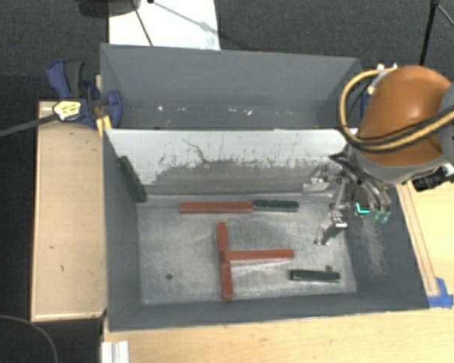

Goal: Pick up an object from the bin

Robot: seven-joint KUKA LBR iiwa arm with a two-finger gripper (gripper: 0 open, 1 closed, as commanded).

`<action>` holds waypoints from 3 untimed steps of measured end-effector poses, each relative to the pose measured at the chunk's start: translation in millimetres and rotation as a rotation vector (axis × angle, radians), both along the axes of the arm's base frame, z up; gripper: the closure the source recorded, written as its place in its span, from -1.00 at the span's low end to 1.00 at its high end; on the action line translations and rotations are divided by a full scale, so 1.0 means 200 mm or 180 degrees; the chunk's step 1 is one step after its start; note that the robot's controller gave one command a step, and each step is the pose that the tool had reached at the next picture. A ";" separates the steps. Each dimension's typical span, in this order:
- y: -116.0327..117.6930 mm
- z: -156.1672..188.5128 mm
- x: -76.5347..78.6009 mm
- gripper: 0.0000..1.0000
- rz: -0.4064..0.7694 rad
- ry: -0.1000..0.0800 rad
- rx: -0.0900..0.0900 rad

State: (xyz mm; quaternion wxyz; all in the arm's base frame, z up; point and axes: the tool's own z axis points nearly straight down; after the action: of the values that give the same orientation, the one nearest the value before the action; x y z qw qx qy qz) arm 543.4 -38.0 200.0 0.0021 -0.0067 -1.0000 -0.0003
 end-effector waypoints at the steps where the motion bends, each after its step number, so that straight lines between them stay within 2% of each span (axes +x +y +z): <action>1: 0.00 0.02 0.01 -1.00 0.0003 -0.0023 -0.0002; 2: 0.05 -0.20 0.01 -1.00 0.0079 -0.0048 -0.0005; 3: 0.09 -0.62 -0.11 1.00 0.0240 -0.0075 -0.0002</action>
Offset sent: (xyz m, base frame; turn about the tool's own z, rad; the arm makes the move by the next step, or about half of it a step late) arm -0.0050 0.0321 -0.1300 -0.0778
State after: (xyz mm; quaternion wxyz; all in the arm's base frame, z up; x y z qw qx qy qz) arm 521.7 -19.2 75.7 -0.0097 0.0311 -0.9995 0.0001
